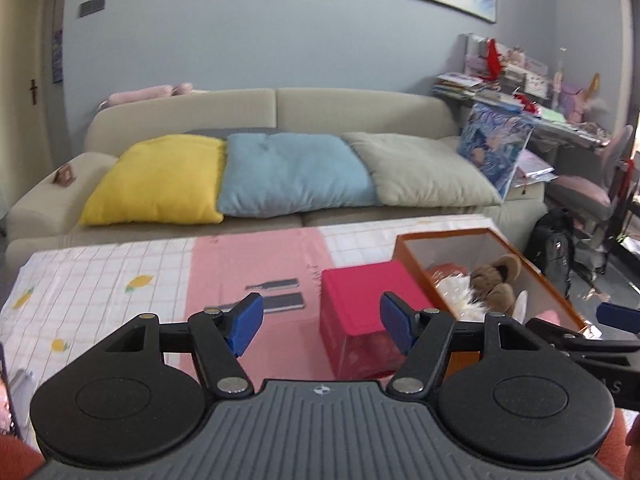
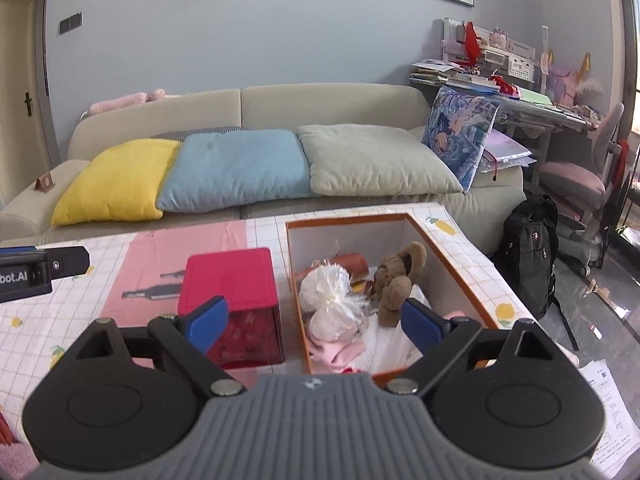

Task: Organize soft objects

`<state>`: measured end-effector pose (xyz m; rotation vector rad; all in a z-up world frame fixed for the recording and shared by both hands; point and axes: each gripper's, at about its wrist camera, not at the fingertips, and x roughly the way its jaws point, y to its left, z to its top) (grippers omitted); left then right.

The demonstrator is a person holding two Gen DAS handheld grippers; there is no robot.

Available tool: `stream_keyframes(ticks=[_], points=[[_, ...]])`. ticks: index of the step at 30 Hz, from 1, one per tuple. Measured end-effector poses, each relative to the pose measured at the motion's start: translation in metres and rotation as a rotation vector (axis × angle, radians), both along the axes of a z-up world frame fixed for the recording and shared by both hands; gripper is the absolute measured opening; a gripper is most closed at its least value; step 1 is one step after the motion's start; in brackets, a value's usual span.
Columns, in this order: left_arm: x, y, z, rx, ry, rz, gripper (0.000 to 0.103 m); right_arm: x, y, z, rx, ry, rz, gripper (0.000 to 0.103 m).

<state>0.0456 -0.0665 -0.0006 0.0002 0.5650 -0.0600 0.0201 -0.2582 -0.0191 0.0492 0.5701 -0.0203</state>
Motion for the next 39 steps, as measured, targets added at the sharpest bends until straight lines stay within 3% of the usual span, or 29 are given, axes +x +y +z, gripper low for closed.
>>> stream_keyframes(ticks=[11,39], points=[[-0.008,0.01,-0.023,0.003,0.107,0.039,0.083,-0.005,0.006,-0.021,0.052,0.07,-0.018,0.095],[-0.009,0.008,-0.023,0.028,0.119,0.021,0.083,-0.005,0.012,-0.022,0.025,0.063,0.003,0.096]])
